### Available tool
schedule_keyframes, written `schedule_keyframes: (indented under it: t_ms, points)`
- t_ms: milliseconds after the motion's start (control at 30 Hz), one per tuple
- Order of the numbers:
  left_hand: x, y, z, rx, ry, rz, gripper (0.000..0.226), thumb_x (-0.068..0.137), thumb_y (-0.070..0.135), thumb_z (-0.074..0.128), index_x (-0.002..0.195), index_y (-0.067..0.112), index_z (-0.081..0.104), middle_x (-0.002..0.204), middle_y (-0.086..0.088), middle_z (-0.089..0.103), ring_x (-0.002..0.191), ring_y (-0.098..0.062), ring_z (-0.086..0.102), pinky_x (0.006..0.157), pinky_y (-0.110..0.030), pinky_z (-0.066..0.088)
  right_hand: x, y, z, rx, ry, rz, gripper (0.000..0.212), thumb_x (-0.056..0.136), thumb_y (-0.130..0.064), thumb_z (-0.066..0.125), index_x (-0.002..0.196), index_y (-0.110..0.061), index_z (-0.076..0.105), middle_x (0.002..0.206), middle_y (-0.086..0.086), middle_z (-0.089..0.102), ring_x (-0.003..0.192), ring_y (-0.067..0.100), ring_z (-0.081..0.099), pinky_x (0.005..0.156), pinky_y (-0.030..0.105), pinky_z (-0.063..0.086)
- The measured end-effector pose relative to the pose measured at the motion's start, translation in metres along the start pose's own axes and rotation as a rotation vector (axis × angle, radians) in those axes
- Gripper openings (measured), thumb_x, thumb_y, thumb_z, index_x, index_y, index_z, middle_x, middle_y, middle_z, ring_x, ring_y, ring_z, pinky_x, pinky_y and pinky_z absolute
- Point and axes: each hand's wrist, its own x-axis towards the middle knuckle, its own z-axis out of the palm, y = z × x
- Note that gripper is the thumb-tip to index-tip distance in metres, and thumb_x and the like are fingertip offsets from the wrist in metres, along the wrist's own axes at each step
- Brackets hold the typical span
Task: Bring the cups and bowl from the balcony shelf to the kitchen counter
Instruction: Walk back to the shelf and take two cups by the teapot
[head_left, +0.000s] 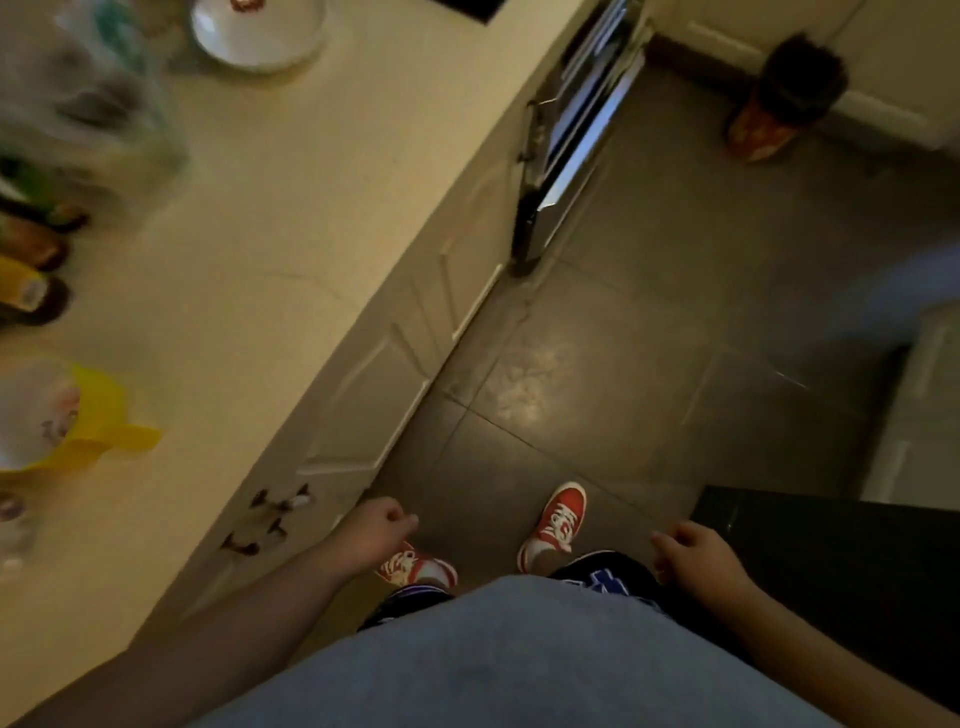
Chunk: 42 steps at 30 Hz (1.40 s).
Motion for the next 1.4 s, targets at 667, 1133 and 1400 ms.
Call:
schedule_keyframes:
  t_ms: [667,1133,1400]
  points:
    - [0.110,0.263,-0.028,0.222,-0.064,0.019,0.022,0.095,0.037,0.054,0.090,0.019,0.064,0.086,-0.004,0.067,0.080,-0.017,0.063,0.073,-0.033,0.050,0.171,-0.049,-0.229,0.303,0.026,0.016,0.024,0.095,-0.021,0.056,0.091,0.003,0.059,0.078,0.016,0.063,0.065,0.024,0.058,0.058,0.034,0.047]
    - [0.246,0.624,-0.094,0.416,-0.121,0.279,0.021,0.094,0.038,0.056,0.087,0.020,0.063,0.079,-0.005,0.067,0.071,-0.019,0.064,0.063,-0.033,0.050,0.234,-0.033,-0.375,0.654,0.259,0.364,0.023,0.090,-0.025,0.064,0.081,-0.004,0.065,0.064,0.014,0.066,0.053,0.025,0.059,0.050,0.030,0.048]
    - [0.272,0.839,-0.018,0.427,-0.229,0.424,0.022,0.097,0.029,0.055,0.092,0.010,0.064,0.092,-0.015,0.069,0.079,-0.022,0.063,0.066,-0.030,0.048,0.286,0.004,-0.459,0.779,0.206,0.507,0.022,0.093,-0.021,0.060,0.080,-0.004,0.060,0.070,0.015,0.060,0.056,0.023,0.053,0.052,0.025,0.041]
